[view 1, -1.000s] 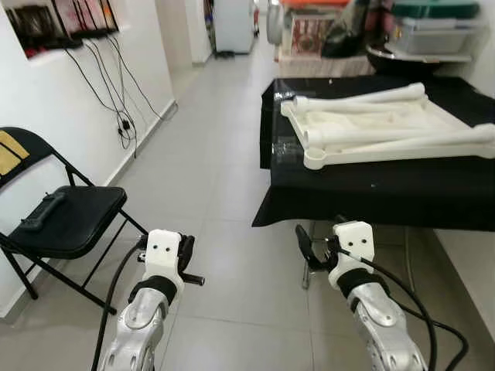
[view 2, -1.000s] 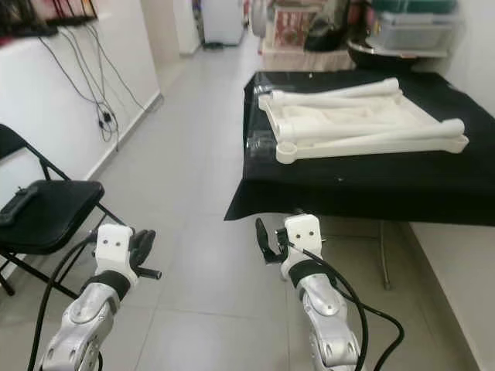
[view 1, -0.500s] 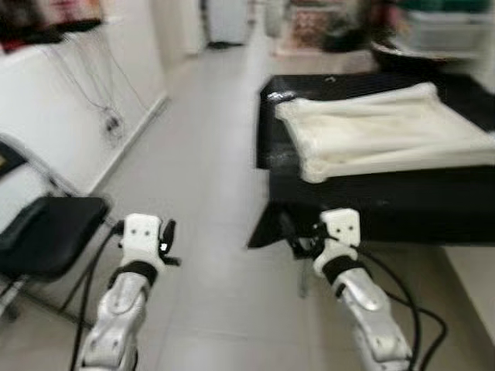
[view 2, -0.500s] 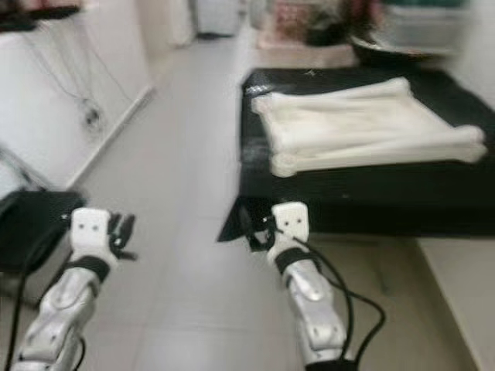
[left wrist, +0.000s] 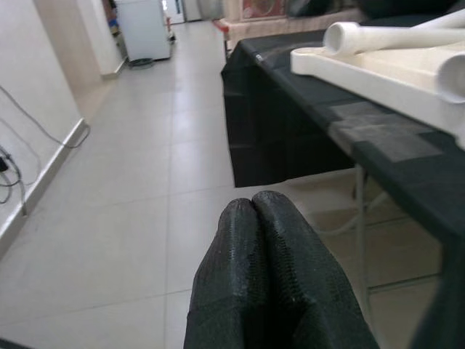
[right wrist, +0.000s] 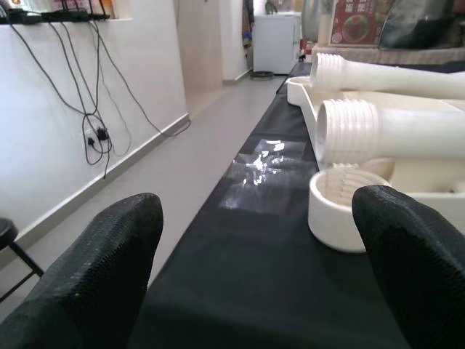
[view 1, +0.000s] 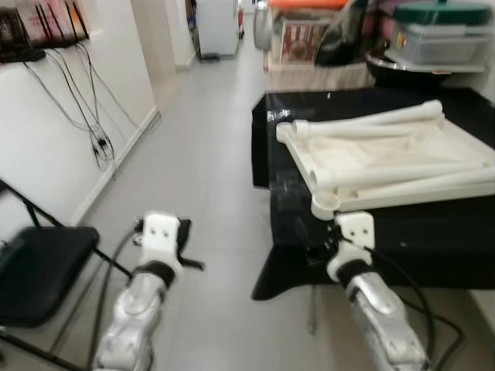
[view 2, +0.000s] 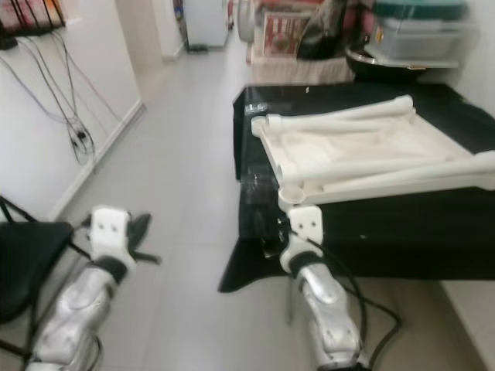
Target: Building children table
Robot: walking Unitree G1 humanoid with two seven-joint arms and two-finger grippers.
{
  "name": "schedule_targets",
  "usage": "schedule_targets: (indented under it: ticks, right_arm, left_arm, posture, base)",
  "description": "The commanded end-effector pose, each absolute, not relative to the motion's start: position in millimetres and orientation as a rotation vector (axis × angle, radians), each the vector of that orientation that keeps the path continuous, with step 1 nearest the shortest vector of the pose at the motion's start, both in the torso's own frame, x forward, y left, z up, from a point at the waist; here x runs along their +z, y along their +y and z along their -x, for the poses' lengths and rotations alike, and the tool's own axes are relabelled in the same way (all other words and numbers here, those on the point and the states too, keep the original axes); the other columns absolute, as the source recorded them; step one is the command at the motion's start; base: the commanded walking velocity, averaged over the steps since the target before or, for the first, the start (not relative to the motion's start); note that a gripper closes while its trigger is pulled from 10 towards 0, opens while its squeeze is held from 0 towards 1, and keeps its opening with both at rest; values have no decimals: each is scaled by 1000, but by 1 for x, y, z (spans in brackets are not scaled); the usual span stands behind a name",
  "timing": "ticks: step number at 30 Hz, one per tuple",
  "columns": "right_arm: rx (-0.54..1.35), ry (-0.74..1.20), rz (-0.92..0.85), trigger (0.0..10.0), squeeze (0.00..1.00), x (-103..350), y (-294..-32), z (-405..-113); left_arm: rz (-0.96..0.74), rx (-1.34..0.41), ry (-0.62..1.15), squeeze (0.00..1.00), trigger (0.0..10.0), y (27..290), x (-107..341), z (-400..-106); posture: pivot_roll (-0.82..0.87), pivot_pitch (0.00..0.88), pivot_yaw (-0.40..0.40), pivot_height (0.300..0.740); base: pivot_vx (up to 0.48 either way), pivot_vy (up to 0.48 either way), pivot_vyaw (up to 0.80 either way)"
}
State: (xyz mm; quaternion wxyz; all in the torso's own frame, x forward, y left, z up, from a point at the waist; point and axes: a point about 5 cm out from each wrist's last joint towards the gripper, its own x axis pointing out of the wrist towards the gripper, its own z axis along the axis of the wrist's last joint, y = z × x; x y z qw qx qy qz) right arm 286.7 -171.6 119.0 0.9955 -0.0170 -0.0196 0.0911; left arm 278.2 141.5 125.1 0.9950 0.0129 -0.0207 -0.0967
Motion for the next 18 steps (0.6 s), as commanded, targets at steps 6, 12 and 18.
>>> schedule_targets:
  ticks: [6, 12, 18]
  right_arm:
    - [196, -68, -18, 10000, 0, 124, -169, -289]
    - [198, -69, -25, 10000, 0, 125, -168, -290]
    - [204, -67, -24, 10000, 0, 126, -167, -291]
  left_arm:
    - [-27, -199, -76, 0, 0, 145, 136, -280]
    - [-23, -213, -92, 0, 0, 144, 141, -282]
    - [10, -217, -104, 0, 10000, 142, 144, -282]
  posture:
    - [22, 0, 4, 740]
    - [22, 0, 3, 740]
    - [23, 0, 0, 740]
  base:
    - [0, 0, 0]
    - [0, 0, 0]
    - [0, 0, 0]
